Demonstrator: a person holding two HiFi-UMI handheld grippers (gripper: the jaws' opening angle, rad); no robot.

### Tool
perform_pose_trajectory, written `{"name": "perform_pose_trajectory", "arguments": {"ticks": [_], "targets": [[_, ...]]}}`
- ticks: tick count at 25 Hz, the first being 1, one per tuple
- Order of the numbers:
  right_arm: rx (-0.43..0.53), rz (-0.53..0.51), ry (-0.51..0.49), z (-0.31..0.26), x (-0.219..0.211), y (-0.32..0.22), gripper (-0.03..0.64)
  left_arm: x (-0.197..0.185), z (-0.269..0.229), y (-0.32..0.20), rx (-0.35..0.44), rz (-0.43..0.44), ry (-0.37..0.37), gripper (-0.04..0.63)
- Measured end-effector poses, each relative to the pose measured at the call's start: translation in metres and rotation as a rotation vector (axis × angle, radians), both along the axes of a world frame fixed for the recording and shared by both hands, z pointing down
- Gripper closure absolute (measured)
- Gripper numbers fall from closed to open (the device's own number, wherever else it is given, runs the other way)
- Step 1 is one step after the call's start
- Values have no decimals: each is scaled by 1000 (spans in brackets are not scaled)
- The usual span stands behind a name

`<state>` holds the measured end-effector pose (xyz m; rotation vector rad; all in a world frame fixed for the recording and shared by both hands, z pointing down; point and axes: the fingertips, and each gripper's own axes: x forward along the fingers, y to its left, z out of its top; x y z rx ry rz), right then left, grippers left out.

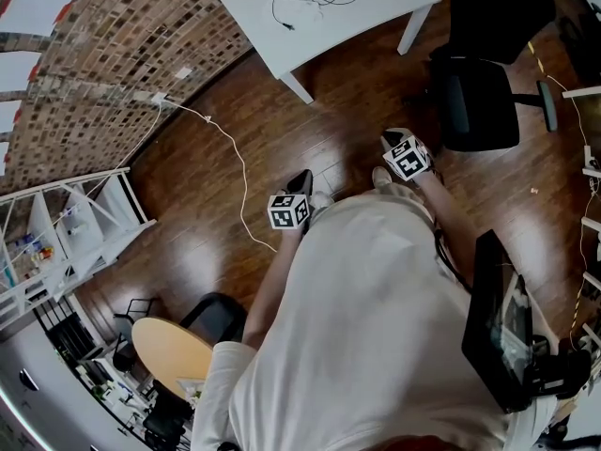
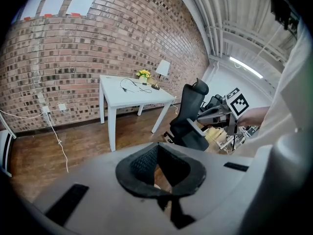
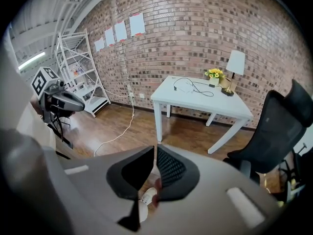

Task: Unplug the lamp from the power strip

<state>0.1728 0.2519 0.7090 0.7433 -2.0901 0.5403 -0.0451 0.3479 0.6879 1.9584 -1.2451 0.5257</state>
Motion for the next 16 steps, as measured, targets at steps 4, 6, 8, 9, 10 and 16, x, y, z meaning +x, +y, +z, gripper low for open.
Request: {"name": "perform_pose_trajectory", "arguments": {"ticks": [4,6,8,9,10,16], "targets": [[-14,-13,49,9,15,3,611,14,2,1,-2,13,-3,592],[-17,-11,50,11,22,3,618,22,4,1,-5,19,-3,592],[-19,-9,47,11,29,2,620,30,5,0,-8,22,-4,592],[-21,-9,48,10,33,2,620,34,4,-1,-10,24,-5,592],[-23,-10,50,9,37,2,620,38,4,-2,-11,26,-6,592],[-37,-26,67,15,68,1,620,70,5,-7,-11,35,-7,592]]}}
